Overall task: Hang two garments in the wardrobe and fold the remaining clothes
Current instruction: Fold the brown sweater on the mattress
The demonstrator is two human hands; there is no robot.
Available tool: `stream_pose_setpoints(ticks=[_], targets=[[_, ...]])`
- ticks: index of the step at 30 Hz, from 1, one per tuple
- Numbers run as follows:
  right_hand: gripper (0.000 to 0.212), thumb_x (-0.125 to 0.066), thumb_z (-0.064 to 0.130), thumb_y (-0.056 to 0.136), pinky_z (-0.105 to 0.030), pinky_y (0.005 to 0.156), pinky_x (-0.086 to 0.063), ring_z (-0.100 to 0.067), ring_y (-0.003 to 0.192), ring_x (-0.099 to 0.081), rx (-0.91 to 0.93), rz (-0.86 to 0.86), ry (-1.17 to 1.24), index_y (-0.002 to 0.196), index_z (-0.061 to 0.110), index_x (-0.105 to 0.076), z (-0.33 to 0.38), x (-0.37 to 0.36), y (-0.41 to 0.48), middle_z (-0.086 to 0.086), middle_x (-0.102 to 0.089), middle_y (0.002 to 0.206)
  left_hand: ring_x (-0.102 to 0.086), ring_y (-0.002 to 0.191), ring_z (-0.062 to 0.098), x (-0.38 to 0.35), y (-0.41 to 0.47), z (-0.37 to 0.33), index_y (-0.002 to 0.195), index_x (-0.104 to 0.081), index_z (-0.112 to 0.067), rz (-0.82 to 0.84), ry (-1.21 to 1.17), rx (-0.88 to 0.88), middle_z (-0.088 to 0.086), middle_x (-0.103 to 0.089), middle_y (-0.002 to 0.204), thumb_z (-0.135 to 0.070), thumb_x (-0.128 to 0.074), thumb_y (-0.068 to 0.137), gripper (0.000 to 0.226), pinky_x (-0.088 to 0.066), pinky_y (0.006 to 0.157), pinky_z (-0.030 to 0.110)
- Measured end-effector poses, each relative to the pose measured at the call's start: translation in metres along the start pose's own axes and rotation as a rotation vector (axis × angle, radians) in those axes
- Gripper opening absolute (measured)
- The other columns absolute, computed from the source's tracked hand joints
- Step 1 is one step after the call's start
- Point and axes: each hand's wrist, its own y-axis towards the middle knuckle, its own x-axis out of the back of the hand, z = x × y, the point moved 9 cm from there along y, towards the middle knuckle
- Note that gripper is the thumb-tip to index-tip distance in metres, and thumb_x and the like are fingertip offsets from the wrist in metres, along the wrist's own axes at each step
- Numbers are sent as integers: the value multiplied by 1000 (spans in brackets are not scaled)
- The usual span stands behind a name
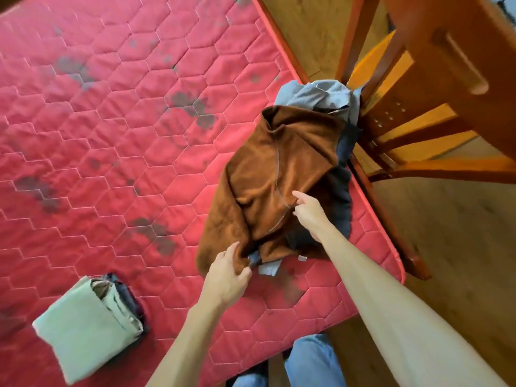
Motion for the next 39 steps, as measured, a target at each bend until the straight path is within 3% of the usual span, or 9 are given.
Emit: stream_pose_setpoints(ticks=[4,9,15,21,23,26,29,35,39], targets=[[41,-60,-4,90,-23,101,-49,-10,99,-67,295,-16,-27,125,15,-69,62,-33,-63,2,-73,105,-47,134,20,18,-21,-4,151,-37,-23,-69,-72,-55,4,-51,145,-34,-60,95,61,-34,105,25],[26,-64,1,91,-16,93,-50,-10,94,-71,694,-70,-390,107,16,-78,138,-82,-142,0,-78,102,-41,139,17,42,-64,7,154,-30,-21,-139,-156,-106,2,-45,151,-38,-57,97,65,-33,110,28],[23,-84,3,72,-28,88,-58,-8,81,-74,646,-39,144,85,22,-81,221,-67,-227,1,-78,84,-40,141,10,79,-118,13,155,-26,-24,-286,-360,-223,-4,-40,156,-62,-58,88,84,-37,115,38],[23,-76,-8,76,-31,84,-60,-22,84,-74,697,185,582,94,6,-77,274,-61,-382,-12,-76,87,-43,139,17,128,-178,-21,156,-13,-29,-408,-459,-309,-5,-39,155,-93,-47,69,113,-42,111,44],[23,-76,-8,76,-33,86,-60,-21,85,-73,775,190,612,95,4,-77,290,-52,-437,-11,-76,86,-48,134,26,155,-200,-25,153,-21,-18,-542,-377,-279,4,-46,150,-84,-49,76,105,-43,107,46],[23,-76,-7,73,-37,89,-59,-26,89,-74,891,152,672,93,4,-77,313,-28,-512,-11,-75,86,-59,113,32,204,-247,-23,132,-47,-12,-795,-370,-316,10,-62,121,-59,-60,87,66,-47,93,45],[24,-77,-4,69,-36,89,-59,-23,85,-75,1020,144,712,91,6,-76,333,-8,-576,-8,-76,80,-58,109,36,246,-292,-19,123,-53,-10,-975,-371,-431,13,-59,114,-35,-63,92,42,-45,91,44],[24,-75,-5,68,-30,83,-60,-17,78,-74,1210,203,724,90,5,-74,350,-2,-669,-4,-75,74,-23,146,37,290,-344,-20,157,-17,-9,-1066,-178,-515,19,-11,163,-39,-81,68,113,-22,119,47],[25,-75,-1,67,-29,81,-59,-19,81,-75,1314,222,698,91,6,-75,355,5,-709,-5,-76,77,-37,140,37,326,-370,-6,146,-37,-18,-1187,-206,-562,12,-30,158,-6,-76,72,85,-35,113,55]])
